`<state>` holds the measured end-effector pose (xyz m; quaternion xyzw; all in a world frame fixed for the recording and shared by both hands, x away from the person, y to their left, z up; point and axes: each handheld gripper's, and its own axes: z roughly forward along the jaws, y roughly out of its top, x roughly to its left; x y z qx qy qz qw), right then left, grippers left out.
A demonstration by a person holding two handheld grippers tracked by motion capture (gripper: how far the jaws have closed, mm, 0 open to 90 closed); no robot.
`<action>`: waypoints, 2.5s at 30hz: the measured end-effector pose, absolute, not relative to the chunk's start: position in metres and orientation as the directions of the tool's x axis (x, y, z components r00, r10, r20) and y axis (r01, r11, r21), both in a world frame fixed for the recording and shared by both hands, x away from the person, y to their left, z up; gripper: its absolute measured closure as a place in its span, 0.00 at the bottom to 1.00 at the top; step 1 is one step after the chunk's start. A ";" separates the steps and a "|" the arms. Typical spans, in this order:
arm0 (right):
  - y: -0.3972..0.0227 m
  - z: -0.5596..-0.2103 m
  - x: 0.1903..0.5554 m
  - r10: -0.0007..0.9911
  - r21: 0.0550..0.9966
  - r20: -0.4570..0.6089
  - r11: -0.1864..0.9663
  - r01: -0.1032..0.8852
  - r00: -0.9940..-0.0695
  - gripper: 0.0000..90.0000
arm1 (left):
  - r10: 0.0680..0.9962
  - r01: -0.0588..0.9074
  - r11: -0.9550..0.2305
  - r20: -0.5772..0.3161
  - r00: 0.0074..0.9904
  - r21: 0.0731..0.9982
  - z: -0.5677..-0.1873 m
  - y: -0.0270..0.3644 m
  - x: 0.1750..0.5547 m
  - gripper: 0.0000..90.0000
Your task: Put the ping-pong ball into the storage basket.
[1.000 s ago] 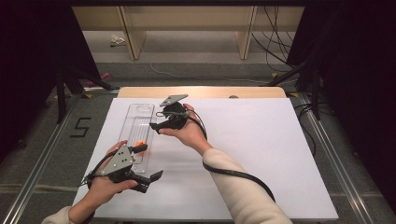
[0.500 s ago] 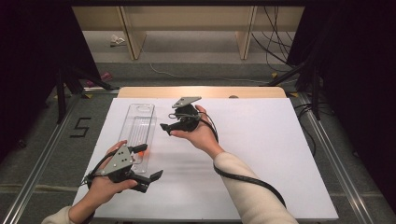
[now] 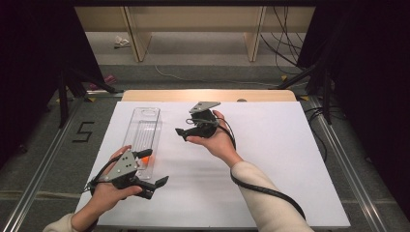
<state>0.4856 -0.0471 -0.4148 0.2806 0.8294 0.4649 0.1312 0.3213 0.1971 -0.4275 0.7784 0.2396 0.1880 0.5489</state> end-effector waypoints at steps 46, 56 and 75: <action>-0.133 -0.413 0.465 0.686 0.855 0.063 0.338 0.394 -0.725 0.18 | 0.584 0.168 -0.280 0.029 0.811 0.945 -0.428 0.197 0.322 0.00; -0.154 -0.413 0.458 0.709 0.858 0.071 0.315 0.405 -0.701 0.18 | 0.586 0.168 -0.281 0.030 0.810 0.945 -0.428 0.197 0.322 0.00; -0.201 -0.410 0.436 0.758 0.867 0.082 0.265 0.421 -0.647 0.18 | 0.588 0.170 -0.280 0.029 0.808 0.945 -0.428 0.198 0.323 0.00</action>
